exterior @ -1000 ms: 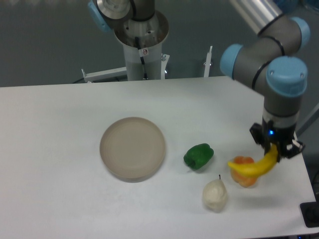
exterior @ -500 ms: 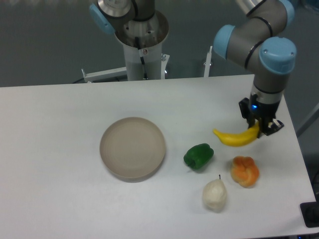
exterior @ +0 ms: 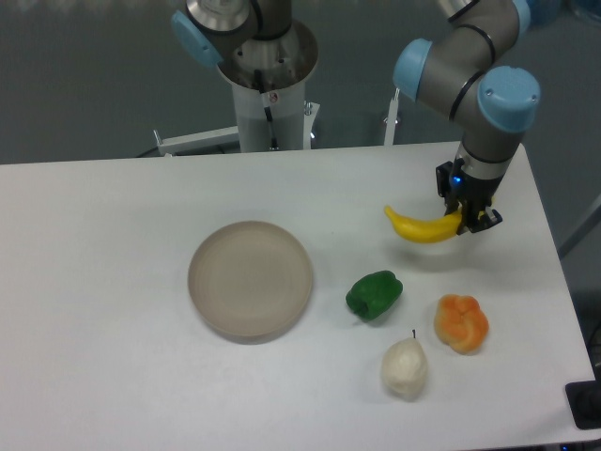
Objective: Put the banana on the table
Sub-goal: 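Lift the banana and carry it away from the orange fruit, then lower the banana onto the table beside the green pepper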
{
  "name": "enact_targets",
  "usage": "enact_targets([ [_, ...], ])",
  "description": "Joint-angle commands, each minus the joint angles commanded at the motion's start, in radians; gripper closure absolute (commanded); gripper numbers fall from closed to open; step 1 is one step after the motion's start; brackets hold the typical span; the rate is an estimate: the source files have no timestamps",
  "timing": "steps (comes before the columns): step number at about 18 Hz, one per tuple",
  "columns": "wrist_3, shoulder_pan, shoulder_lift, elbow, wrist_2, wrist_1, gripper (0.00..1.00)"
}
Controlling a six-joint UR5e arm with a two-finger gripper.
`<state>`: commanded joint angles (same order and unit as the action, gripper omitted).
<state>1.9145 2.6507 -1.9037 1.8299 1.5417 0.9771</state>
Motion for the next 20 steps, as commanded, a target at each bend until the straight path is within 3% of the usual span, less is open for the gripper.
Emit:
enact_targets([
  [7, -0.189, -0.012, -0.006, 0.045, -0.034, -0.020, 0.73],
  [13, -0.169, -0.002, -0.014, 0.077, -0.034, -0.058, 0.73],
  [20, -0.166, -0.009, -0.029, 0.080, -0.029, -0.061, 0.73],
])
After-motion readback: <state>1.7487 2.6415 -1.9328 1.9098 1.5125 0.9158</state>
